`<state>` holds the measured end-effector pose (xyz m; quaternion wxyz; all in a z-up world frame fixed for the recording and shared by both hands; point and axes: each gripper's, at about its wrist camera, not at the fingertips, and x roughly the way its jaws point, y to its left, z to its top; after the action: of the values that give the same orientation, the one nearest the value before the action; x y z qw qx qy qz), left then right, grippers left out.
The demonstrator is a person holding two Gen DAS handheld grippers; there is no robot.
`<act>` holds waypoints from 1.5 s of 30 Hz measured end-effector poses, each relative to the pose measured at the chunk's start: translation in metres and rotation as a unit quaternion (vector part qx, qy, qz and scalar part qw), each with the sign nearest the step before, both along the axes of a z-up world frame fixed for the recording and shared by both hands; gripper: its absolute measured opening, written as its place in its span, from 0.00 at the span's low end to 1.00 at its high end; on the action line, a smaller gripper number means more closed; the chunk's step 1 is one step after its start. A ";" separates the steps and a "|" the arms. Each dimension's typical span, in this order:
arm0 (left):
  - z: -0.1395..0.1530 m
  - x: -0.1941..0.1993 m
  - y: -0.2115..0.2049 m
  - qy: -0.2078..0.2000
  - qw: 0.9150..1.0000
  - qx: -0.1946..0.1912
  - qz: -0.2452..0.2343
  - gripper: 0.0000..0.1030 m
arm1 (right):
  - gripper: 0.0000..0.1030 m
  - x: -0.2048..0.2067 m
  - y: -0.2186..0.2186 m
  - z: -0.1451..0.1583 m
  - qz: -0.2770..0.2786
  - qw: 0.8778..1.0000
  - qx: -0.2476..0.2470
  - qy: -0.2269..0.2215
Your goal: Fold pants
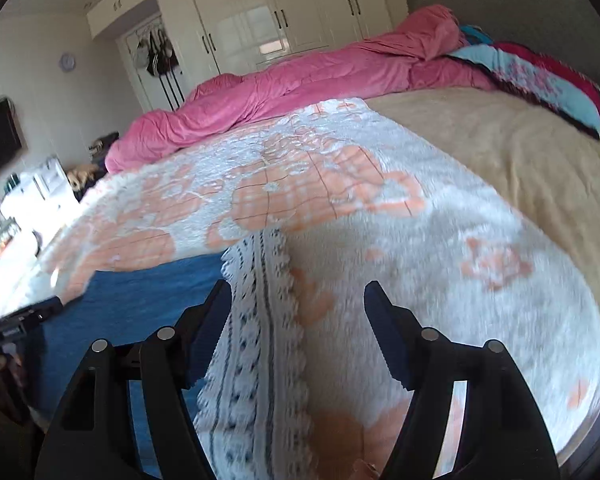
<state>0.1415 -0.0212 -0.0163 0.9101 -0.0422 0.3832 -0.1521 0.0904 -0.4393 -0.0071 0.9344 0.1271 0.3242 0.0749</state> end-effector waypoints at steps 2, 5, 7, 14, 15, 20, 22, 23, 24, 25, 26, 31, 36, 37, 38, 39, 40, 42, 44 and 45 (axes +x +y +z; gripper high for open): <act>0.001 -0.015 0.005 -0.003 1.000 0.002 0.005 0.56 | 0.66 -0.016 -0.008 0.000 -0.003 0.999 0.032 0.006; 0.003 -0.039 0.019 -0.009 1.000 0.001 0.020 0.59 | 0.66 -0.037 -0.014 0.002 0.015 0.998 0.064 0.018; 0.005 -0.053 0.032 -0.009 0.999 0.000 0.039 0.60 | 0.66 -0.046 -0.012 -0.001 0.022 0.997 0.064 0.040; 0.002 -0.079 0.056 -0.007 0.994 0.065 0.086 0.61 | 0.65 -0.062 0.005 -0.019 0.027 0.992 0.063 0.106; 0.000 -0.081 0.059 -0.004 0.994 0.065 0.090 0.61 | 0.60 -0.061 0.009 -0.022 0.031 0.991 0.062 0.114; -0.010 -0.082 0.065 0.005 0.991 0.079 0.106 0.61 | 0.24 -0.066 0.029 -0.020 0.062 0.991 0.019 0.116; -0.009 -0.083 0.067 0.004 0.991 0.078 0.108 0.61 | 0.24 -0.076 0.034 -0.013 0.062 0.992 -0.017 0.108; -0.009 -0.084 0.070 0.005 0.991 0.076 0.110 0.61 | 0.23 -0.080 0.035 -0.012 0.063 0.992 -0.037 0.108; -0.010 -0.084 0.073 0.007 0.991 0.072 0.111 0.61 | 0.24 -0.084 0.036 -0.012 0.060 0.991 -0.051 0.109; -0.010 -0.085 0.074 0.008 0.991 0.069 0.111 0.61 | 0.24 -0.086 0.037 -0.016 0.057 0.990 -0.056 0.116; -0.011 -0.085 0.075 0.008 0.992 0.067 0.111 0.61 | 0.25 -0.085 0.039 -0.020 0.054 0.989 -0.061 0.121; -0.014 -0.086 0.076 0.008 0.992 0.065 0.110 0.61 | 0.31 -0.082 0.041 -0.024 0.043 0.988 -0.081 0.128; -0.013 -0.087 0.078 0.008 0.992 0.056 0.108 0.61 | 0.49 -0.091 0.026 -0.016 0.013 0.992 -0.066 0.111; -0.012 -0.088 0.078 0.007 0.992 0.056 0.109 0.61 | 0.52 -0.094 0.022 -0.012 0.007 0.993 -0.067 0.101; -0.010 -0.090 0.078 0.005 0.993 0.054 0.109 0.61 | 0.52 -0.096 0.020 -0.008 0.002 0.994 -0.067 0.092; -0.007 -0.094 0.078 0.000 0.993 0.052 0.110 0.61 | 0.52 -0.101 0.017 -0.001 -0.011 0.995 -0.071 0.076; -0.005 -0.096 0.078 -0.003 0.993 0.050 0.111 0.61 | 0.52 -0.103 0.016 0.005 -0.016 0.995 -0.075 0.065; 0.005 -0.103 0.077 -0.013 0.993 0.042 0.114 0.61 | 0.55 -0.107 0.016 0.017 -0.022 0.996 -0.080 0.039; 0.014 -0.106 0.072 -0.023 0.992 0.047 0.112 0.64 | 0.63 -0.109 0.022 0.027 -0.017 0.997 -0.077 0.016; 0.019 -0.107 0.068 -0.029 0.992 0.050 0.108 0.64 | 0.63 -0.108 0.031 0.030 -0.002 0.997 -0.076 0.009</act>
<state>0.0345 0.0473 0.0027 0.9330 -0.0338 0.3567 -0.0346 -0.0172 -0.4083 0.0227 0.9387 0.0569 0.3367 0.0468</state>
